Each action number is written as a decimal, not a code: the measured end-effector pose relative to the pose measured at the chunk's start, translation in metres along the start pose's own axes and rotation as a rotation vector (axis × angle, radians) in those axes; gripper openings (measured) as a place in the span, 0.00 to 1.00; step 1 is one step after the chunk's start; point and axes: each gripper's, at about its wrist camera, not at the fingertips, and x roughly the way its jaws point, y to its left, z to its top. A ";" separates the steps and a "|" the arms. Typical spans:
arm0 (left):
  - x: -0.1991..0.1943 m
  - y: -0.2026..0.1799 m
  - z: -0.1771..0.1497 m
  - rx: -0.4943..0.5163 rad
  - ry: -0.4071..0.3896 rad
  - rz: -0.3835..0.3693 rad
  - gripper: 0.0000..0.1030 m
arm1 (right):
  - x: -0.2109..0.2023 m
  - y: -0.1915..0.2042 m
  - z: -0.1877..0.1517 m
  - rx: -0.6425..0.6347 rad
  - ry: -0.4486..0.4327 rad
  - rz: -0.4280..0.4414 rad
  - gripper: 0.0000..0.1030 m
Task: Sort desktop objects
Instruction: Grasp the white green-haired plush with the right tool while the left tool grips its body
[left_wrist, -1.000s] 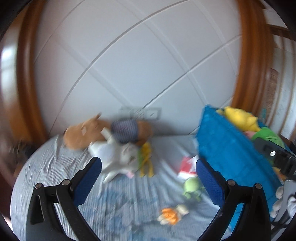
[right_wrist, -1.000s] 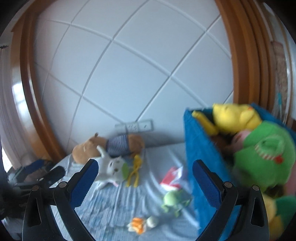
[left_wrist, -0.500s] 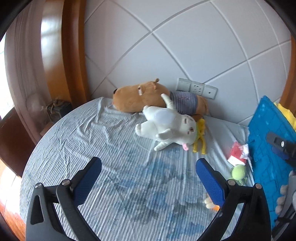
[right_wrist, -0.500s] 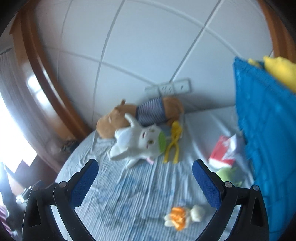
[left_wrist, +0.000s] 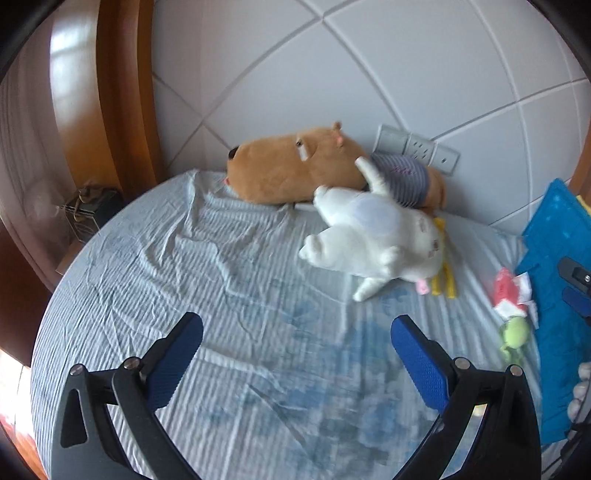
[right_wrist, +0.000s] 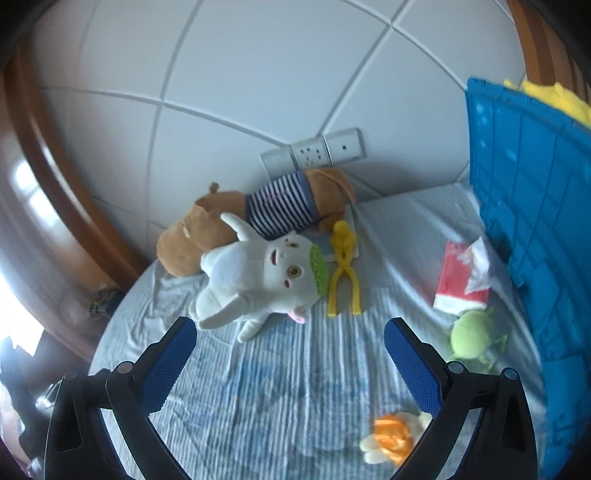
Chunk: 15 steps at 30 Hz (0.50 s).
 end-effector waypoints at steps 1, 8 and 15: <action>0.010 0.003 0.002 0.000 0.014 -0.001 1.00 | 0.008 0.001 -0.001 0.002 0.015 -0.004 1.00; 0.081 0.012 0.021 0.017 0.064 -0.006 1.00 | 0.080 -0.008 0.005 0.022 0.105 -0.028 1.00; 0.147 -0.015 0.068 0.082 0.044 -0.048 1.00 | 0.150 -0.029 0.026 0.045 0.135 -0.032 1.00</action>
